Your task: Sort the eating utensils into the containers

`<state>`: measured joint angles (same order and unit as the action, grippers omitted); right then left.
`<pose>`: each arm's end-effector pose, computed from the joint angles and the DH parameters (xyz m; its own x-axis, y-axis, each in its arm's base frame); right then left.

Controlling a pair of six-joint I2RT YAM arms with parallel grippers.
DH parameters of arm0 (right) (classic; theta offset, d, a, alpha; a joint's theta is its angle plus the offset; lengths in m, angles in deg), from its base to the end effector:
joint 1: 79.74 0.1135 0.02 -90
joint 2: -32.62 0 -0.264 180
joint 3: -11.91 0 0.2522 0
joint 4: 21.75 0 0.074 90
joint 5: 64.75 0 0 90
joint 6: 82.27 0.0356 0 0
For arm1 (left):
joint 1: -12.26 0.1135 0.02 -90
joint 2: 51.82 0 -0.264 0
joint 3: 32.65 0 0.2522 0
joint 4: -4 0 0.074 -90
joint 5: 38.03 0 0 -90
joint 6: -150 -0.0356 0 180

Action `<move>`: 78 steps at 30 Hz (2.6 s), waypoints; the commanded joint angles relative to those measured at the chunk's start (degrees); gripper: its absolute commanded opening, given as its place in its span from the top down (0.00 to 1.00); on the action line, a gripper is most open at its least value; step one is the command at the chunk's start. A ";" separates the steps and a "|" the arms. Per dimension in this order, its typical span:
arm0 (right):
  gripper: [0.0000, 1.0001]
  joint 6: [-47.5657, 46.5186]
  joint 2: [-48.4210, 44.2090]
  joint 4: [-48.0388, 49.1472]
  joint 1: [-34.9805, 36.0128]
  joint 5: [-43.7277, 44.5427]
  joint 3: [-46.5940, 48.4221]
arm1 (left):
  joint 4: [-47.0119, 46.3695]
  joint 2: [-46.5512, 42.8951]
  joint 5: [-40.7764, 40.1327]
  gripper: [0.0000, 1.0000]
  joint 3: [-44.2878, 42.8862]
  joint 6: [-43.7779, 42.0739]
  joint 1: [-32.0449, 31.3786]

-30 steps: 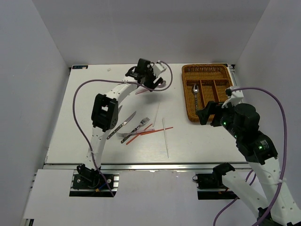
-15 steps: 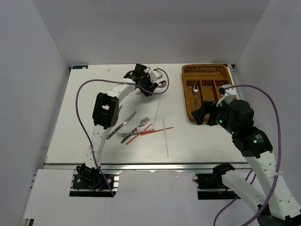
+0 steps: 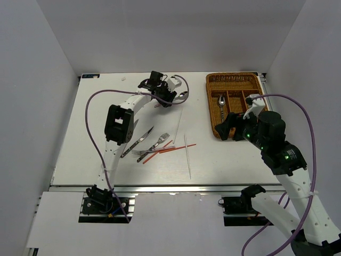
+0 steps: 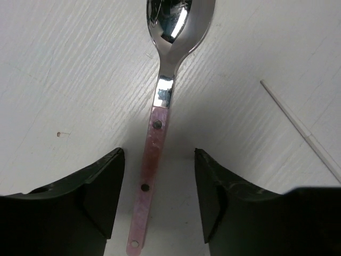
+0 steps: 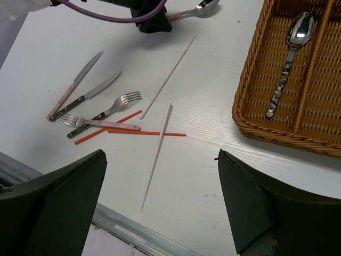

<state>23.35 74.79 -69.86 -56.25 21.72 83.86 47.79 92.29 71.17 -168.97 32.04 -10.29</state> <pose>0.1341 0.0607 0.3815 -0.3993 0.1195 -0.9090 -0.3571 0.8929 0.2742 0.5040 -0.2220 0.1498 -0.3808 0.6376 -0.6697 0.8258 0.5603 0.0638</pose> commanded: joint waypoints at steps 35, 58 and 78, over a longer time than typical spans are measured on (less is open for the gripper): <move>0.11 2.92 -1.48 2.98 0.16 8.27 2.09 | -41.86 -30.11 -17.53 1.00 27.72 74.15 -5.04; 0.11 4.77 -8.16 -2.92 0.16 5.29 6.41 | -42.59 -9.91 -39.24 0.95 14.99 87.12 -29.40; 0.11 5.30 -3.77 -0.11 0.16 4.59 1.31 | -34.52 -32.55 -42.22 0.02 30.87 75.70 -23.35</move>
<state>28.38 69.33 -72.53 -56.25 26.94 86.90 9.65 73.30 32.66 -142.18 111.84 -38.24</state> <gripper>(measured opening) 0.895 0.980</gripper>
